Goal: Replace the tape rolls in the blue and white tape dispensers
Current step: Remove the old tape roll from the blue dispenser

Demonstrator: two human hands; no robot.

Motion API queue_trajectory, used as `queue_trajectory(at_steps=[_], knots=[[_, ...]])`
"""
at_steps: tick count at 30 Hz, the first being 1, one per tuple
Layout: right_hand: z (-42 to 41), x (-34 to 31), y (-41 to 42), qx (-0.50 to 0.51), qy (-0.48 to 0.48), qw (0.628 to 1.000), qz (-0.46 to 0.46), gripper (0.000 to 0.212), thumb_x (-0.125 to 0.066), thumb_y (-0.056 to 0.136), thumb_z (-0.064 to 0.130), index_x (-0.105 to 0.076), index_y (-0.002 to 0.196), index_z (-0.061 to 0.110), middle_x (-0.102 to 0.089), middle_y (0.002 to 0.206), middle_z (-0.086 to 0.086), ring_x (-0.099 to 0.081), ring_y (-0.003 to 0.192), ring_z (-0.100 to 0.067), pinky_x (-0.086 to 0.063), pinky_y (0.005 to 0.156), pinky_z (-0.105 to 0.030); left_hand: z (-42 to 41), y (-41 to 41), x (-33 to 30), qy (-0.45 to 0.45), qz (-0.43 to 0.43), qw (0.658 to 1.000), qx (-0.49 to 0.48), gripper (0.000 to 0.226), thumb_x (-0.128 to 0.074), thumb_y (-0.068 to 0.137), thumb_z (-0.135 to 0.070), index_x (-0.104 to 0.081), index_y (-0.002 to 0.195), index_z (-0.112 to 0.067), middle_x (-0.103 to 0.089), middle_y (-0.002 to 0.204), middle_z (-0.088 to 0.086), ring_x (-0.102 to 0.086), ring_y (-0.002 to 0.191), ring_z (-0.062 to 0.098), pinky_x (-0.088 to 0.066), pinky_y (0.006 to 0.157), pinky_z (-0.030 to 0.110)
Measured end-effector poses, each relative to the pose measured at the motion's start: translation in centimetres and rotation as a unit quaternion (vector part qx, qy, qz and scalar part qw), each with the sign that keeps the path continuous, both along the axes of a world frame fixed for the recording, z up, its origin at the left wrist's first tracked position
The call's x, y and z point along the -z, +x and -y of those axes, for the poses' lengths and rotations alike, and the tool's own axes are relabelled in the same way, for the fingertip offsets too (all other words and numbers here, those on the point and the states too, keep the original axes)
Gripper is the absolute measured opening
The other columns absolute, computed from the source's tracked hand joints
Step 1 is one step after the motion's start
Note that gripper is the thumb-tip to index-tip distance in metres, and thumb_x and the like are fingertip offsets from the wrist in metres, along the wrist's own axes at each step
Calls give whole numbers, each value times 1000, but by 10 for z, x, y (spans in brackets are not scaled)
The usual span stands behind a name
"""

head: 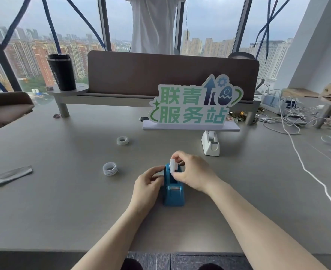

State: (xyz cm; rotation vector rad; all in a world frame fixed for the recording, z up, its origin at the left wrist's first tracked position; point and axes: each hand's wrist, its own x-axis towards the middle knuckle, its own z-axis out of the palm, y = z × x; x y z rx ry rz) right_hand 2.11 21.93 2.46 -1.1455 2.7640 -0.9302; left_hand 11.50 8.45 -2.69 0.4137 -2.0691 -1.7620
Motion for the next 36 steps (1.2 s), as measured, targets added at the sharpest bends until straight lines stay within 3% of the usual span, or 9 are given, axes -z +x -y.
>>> queue_trajectory(at_steps=[8, 14, 20, 27, 30, 36], knots=[[-7, 7, 3, 2, -45, 998, -37, 32, -69, 78, 25, -63, 109, 26, -67, 98, 5, -60, 87, -15, -53, 77, -33, 6, -4, -6, 22, -21, 1000, 4, 14, -70, 84, -18, -74, 96, -25, -76, 89, 1, -68, 85, 10, -55, 82, 31], [-8, 12, 7, 2, -78, 997, 2, 41, -76, 77, 30, -66, 116, 27, -69, 102, 7, -63, 90, -11, -50, 78, -24, 8, -7, -16, -25, -16, 999, 25, 14, -72, 82, -12, -75, 92, -21, -77, 87, -3, -70, 88, 14, -58, 83, 33], [-9, 21, 8, 24, -149, 988, 45, 31, -80, 70, 29, -64, 96, 30, -73, 87, 10, -67, 80, -7, -57, 74, -32, 8, -7, -22, -1, -28, 999, 42, 18, -70, 82, -4, -74, 95, -14, -77, 89, 4, -69, 80, 8, -56, 80, 24], [-12, 22, 8, -14, -214, 967, 138, 33, -83, 72, 20, -69, 95, 40, -76, 92, 9, -70, 86, -4, -57, 83, -29, 11, -7, -27, 1, -18, 999, 50, 25, -72, 81, -3, -74, 96, -24, -77, 90, -4, -68, 81, 5, -55, 80, 18], [-11, 25, 9, -3, -235, 960, 152, 27, -83, 71, 22, -69, 92, 32, -76, 86, 6, -69, 78, -5, -57, 78, -28, 9, -6, -26, -10, -20, 999, 45, 32, -70, 80, -1, -73, 91, -31, -77, 85, -14, -69, 79, -2, -52, 74, 12], [-9, 30, 7, 2, -302, 930, 208, 18, -85, 70, 16, -74, 84, 15, -77, 84, -5, -73, 83, -22, -57, 82, -37, 7, -9, -23, -49, -22, 999, 1, 20, -77, 72, -5, -72, 81, -22, -76, 81, -3, -71, 80, 11, -57, 78, 27]])
